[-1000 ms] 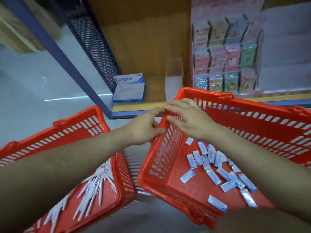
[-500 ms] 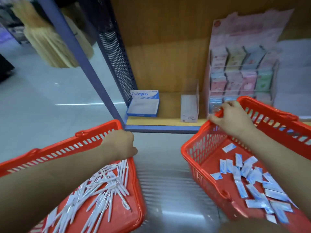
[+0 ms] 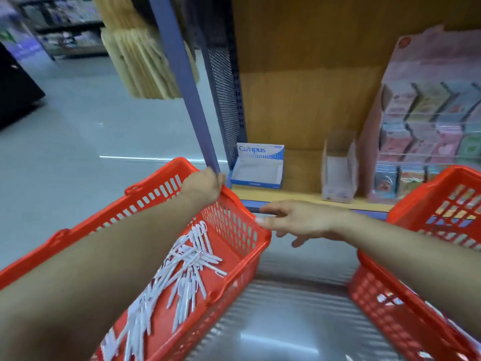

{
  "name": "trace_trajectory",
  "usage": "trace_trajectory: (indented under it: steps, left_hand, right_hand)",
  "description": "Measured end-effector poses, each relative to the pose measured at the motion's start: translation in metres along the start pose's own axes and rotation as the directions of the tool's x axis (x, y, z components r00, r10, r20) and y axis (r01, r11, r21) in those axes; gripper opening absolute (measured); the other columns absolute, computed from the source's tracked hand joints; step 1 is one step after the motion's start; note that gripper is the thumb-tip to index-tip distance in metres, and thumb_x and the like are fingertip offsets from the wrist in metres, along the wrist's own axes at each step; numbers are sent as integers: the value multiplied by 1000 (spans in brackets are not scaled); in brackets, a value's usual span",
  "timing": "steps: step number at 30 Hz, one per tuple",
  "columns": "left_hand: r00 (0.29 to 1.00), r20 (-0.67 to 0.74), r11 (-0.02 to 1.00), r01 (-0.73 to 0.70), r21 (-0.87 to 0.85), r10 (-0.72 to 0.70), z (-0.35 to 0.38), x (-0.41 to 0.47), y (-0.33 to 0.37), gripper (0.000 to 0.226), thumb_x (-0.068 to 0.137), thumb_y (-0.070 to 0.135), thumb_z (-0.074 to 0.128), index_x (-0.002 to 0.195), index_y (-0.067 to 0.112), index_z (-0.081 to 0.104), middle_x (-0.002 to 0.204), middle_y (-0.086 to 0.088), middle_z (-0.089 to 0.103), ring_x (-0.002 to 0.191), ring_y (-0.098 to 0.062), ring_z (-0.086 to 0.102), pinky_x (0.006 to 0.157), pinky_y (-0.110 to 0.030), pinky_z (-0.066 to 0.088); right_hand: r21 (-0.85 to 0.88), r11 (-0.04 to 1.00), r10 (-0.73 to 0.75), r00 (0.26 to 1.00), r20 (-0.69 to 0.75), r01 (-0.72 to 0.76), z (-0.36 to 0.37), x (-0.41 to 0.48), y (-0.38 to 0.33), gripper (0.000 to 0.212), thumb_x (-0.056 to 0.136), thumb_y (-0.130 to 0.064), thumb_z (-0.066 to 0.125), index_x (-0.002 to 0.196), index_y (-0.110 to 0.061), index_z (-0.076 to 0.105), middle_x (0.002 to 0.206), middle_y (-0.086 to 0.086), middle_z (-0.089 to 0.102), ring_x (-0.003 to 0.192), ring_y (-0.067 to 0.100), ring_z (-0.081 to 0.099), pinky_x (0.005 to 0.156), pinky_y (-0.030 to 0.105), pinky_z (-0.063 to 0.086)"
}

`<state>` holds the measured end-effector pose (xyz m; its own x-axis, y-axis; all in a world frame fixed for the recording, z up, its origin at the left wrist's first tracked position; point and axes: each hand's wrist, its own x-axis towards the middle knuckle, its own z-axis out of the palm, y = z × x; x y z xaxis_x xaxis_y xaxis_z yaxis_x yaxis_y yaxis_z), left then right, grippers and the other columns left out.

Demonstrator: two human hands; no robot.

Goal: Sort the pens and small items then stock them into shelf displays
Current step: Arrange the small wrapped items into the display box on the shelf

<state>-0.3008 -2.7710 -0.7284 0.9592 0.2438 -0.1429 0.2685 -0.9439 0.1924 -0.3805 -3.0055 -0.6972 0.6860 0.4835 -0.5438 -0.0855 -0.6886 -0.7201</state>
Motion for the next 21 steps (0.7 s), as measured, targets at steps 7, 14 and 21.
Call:
trace_trajectory:
  steps: [7, 14, 21]
  left_hand:
    - [915, -191, 931, -364, -18, 354, -11, -25, -42, 36, 95, 38, 43, 114, 13, 61, 98, -19, 58, 105, -37, 52, 88, -41, 42]
    - [893, -123, 899, -438, -23, 432, -1, -40, -33, 36, 96, 38, 40, 104, 14, 65, 95, -5, 41, 106, -29, 44, 88, -41, 43]
    - [877, -44, 874, -470, 120, 478, -11, -33, 19, 23, 83, 13, 49, 101, 14, 64, 106, -7, 55, 101, -30, 54, 76, -38, 47]
  right_hand:
    - [-30, 985, -173, 962, -210, 171, 36, 75, -48, 39, 94, -3, 46, 125, -21, 60, 106, 9, 71, 86, 27, 72, 67, 47, 61]
    - [12, 998, -61, 978, -199, 64, 16, 90, -50, 9, 91, -35, 64, 96, -28, 68, 84, -8, 68, 72, 4, 61, 68, 28, 58]
    - [68, 994, 105, 920, -377, -85, -67, 78, 20, 20, 96, -26, 57, 108, -12, 65, 91, 5, 65, 76, 16, 59, 63, 30, 48]
